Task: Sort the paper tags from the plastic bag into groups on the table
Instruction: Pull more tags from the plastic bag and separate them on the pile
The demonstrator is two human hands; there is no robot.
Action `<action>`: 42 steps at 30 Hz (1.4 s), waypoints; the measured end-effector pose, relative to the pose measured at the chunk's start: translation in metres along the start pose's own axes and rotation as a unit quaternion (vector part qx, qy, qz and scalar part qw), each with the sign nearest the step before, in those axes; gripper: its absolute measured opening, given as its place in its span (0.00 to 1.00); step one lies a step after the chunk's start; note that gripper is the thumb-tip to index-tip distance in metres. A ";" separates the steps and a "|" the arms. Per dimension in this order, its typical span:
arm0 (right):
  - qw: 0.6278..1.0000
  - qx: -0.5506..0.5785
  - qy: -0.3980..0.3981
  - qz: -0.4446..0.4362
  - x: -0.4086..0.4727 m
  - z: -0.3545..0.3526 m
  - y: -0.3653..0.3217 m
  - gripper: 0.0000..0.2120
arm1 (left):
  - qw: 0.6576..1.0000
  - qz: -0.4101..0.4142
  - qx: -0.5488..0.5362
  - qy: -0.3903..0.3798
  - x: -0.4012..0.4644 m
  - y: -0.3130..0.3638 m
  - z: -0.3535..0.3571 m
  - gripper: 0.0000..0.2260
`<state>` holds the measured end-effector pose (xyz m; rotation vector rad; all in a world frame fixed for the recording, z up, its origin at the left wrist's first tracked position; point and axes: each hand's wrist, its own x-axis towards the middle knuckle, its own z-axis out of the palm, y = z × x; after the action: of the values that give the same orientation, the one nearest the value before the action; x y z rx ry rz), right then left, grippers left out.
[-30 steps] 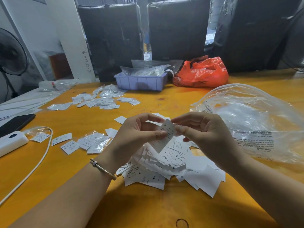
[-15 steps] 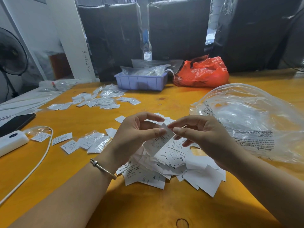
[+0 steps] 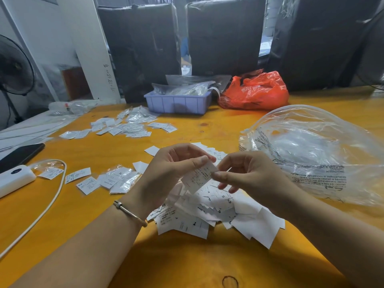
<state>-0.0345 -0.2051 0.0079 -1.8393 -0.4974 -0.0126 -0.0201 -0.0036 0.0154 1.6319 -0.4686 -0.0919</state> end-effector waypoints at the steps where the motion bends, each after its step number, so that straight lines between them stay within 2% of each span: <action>1: 1.000 0.011 0.009 -0.009 0.000 -0.001 -0.001 0.08 | 1.000 0.000 0.002 0.004 0.000 0.000 0.000 0.06; 6: 0.997 0.072 0.040 -0.013 0.002 -0.004 -0.006 0.06 | 0.999 0.001 -0.004 0.034 0.002 0.000 -0.001 0.06; 10: 0.998 0.063 0.032 -0.001 0.002 -0.004 -0.005 0.07 | 0.999 0.018 -0.003 0.028 0.002 0.001 -0.001 0.03; 18: 0.998 0.047 0.028 0.008 0.002 -0.004 -0.004 0.10 | 0.997 0.048 0.063 -0.002 0.002 -0.002 -0.004 0.07; 21: 0.998 0.051 0.042 0.014 0.003 -0.006 -0.001 0.09 | 0.996 0.039 0.078 0.020 0.002 0.000 -0.013 0.07; 24: 0.997 0.047 0.059 0.022 0.004 -0.011 0.002 0.08 | 0.991 0.023 0.100 0.088 0.004 0.002 -0.036 0.05; 27: 0.996 0.051 0.070 0.023 0.005 -0.014 0.004 0.09 | 0.969 -0.007 0.136 0.209 0.007 0.001 -0.068 0.03; 29: 0.996 0.050 0.073 0.023 0.006 -0.015 0.005 0.09 | 0.938 -0.032 0.187 0.290 0.007 -0.004 -0.092 0.04; 31: 0.996 0.045 0.070 0.025 0.006 -0.015 0.006 0.09 | 0.901 -0.069 0.276 0.328 0.006 -0.014 -0.115 0.07; 33: 0.997 0.038 0.066 0.025 0.006 -0.014 0.007 0.09 | 0.870 -0.120 0.348 0.328 0.004 -0.025 -0.130 0.09; 34: 0.997 0.036 0.065 0.024 0.006 -0.014 0.008 0.09 | 0.867 -0.142 0.353 0.323 0.003 -0.029 -0.134 0.09; 38: 0.997 0.035 0.064 0.024 0.006 -0.014 0.009 0.09 | 0.872 -0.190 0.347 0.289 0.004 -0.038 -0.136 0.09; 42: 0.997 0.020 0.066 0.026 0.006 -0.015 0.009 0.09 | 0.869 -0.196 0.361 0.278 0.008 -0.040 -0.133 0.10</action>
<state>-0.0225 -0.2190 0.0060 -1.7989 -0.3540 -0.0881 0.0409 0.1200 -0.0047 2.3591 0.3337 0.2845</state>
